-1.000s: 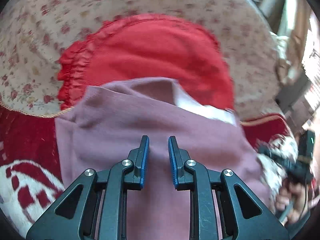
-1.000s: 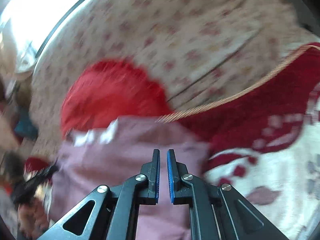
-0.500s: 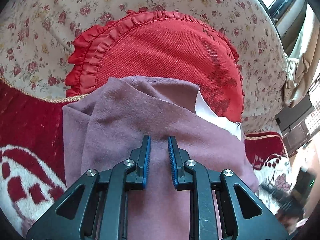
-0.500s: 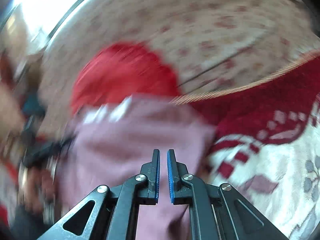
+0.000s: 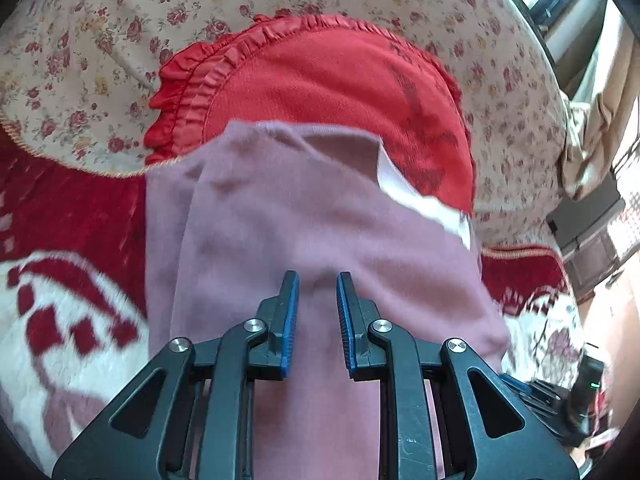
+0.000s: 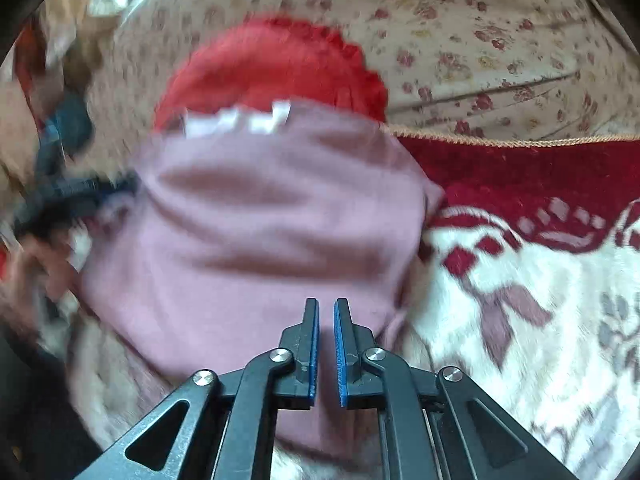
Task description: Fold small clothes
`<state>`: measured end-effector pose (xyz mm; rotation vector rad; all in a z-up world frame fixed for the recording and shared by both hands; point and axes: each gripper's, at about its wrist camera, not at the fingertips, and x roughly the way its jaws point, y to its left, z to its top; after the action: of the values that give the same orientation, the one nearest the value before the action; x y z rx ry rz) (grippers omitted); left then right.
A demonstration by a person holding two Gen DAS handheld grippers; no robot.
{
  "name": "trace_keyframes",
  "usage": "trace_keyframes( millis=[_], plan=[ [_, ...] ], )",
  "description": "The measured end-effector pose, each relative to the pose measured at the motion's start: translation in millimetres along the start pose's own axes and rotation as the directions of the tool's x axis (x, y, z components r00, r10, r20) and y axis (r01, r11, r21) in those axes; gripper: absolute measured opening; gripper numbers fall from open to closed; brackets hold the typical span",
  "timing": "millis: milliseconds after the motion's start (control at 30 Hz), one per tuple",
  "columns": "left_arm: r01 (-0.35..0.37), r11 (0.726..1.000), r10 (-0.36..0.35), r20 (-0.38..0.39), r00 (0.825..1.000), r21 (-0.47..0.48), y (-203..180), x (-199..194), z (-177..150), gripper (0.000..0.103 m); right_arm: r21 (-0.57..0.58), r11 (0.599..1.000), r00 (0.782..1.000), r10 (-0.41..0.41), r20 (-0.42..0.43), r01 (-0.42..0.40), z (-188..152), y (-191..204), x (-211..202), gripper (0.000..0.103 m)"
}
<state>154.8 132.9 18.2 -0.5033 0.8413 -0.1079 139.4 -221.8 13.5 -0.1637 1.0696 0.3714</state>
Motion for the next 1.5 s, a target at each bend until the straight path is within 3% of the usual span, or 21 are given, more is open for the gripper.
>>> trace_keyframes(
  millis=[133, 167, 233, 267, 300, 367, 400, 467, 667, 767, 967, 1500],
  plan=[
    [0.014, 0.999, -0.015, 0.016, 1.000, 0.043, -9, -36, -32, 0.019, 0.040, 0.999, 0.997, -0.022, 0.068, 0.019, -10, 4, -29, 0.008],
    [0.011, 0.999, -0.012, 0.021, 1.000, 0.045, -10, -42, -41, 0.023, 0.047, 0.999, 0.995, -0.003, 0.104, -0.002, -15, 7, -40, 0.008],
    [-0.019, 0.999, 0.017, 0.023, 1.000, 0.050, -12, -53, -57, 0.045, 0.072, 0.997, 0.989, 0.025, 0.147, -0.035, -27, 13, -60, 0.009],
    [-0.050, 0.997, 0.049, 0.019, 0.999, 0.057, -12, -55, -66, 0.045, 0.081, 0.996, 0.987, 0.020, 0.158, -0.033, -33, 17, -65, 0.010],
    [-0.085, 0.994, 0.085, 0.010, 0.996, 0.064, -10, -54, -73, 0.045, 0.088, 0.996, 0.988, 0.014, 0.154, -0.028, -38, 21, -66, 0.012],
    [-0.135, 0.989, 0.136, -0.022, 0.990, 0.059, -3, -47, -81, 0.045, 0.096, 0.995, 0.997, -0.001, 0.081, -0.007, -43, 29, -49, 0.030],
    [-0.116, 0.992, 0.117, -0.025, 0.993, 0.050, 2, -46, -82, 0.045, 0.083, 0.997, 1.000, -0.011, 0.014, 0.010, -46, 33, -33, 0.032],
    [-0.088, 0.996, 0.089, -0.023, 0.996, 0.027, 7, -47, -81, 0.045, 0.045, 0.998, 0.998, -0.044, 0.053, 0.042, -47, 40, -31, 0.034],
    [-0.011, 0.997, 0.011, -0.008, 1.000, -0.079, 20, -55, -84, 0.045, 0.082, 0.996, 0.999, -0.029, 0.045, 0.025, -46, 36, -29, 0.036],
    [-0.035, 0.997, 0.034, -0.008, 0.999, -0.074, 15, -49, -84, 0.045, 0.083, 0.996, 0.999, -0.024, 0.043, 0.020, -45, 36, -30, 0.036],
    [-0.124, 0.992, 0.124, 0.002, 0.992, 0.025, -2, -40, -90, 0.047, 0.064, 0.998, 0.998, -0.017, 0.060, 0.013, -44, 35, -26, 0.036],
    [-0.098, 0.995, 0.097, -0.008, 0.995, -0.023, 5, -41, -87, 0.047, 0.047, 0.999, 0.995, -0.023, 0.097, 0.018, -50, 40, -28, 0.038]
  ],
)
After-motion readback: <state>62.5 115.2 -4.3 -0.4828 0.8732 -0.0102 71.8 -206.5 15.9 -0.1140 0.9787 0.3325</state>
